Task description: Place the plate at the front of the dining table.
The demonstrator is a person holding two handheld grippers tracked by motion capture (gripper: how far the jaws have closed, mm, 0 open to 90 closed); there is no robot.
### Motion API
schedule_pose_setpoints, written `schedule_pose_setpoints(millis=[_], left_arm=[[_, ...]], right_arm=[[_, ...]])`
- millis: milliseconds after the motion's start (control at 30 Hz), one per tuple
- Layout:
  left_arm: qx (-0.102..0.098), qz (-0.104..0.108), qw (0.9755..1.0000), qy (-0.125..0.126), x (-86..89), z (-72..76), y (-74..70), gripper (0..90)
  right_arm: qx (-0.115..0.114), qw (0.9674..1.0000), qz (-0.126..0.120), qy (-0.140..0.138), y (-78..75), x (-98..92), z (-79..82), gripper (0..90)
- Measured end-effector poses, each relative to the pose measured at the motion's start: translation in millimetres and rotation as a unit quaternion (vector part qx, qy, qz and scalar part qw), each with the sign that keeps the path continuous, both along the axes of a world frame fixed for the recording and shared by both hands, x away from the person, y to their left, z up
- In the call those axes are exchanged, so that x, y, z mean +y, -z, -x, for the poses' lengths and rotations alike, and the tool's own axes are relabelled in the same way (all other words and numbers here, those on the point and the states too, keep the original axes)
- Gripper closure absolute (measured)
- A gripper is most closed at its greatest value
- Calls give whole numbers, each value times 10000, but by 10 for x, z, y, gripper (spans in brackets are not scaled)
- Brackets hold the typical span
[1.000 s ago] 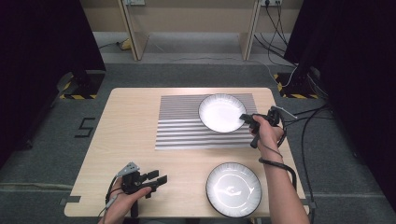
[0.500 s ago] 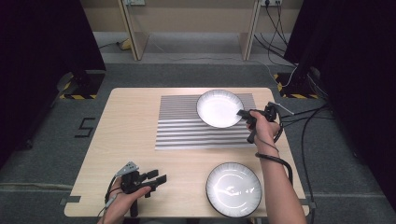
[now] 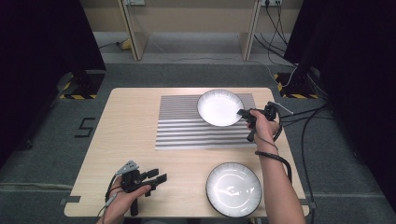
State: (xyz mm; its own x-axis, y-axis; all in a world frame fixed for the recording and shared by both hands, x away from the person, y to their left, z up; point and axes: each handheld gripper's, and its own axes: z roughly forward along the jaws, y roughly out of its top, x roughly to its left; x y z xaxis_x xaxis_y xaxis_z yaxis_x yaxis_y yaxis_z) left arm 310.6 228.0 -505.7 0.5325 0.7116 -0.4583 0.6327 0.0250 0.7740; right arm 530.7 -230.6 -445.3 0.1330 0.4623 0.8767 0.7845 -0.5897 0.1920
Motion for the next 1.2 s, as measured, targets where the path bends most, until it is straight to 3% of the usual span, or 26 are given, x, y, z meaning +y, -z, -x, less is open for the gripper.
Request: schedule_pose_setpoints(millis=[1200], left_arm=[[-1, -12, 10000, -20, 16, -14, 7, 443]], right_arm=[[46, 9999, -61, 91, 19, 120, -198, 797]])
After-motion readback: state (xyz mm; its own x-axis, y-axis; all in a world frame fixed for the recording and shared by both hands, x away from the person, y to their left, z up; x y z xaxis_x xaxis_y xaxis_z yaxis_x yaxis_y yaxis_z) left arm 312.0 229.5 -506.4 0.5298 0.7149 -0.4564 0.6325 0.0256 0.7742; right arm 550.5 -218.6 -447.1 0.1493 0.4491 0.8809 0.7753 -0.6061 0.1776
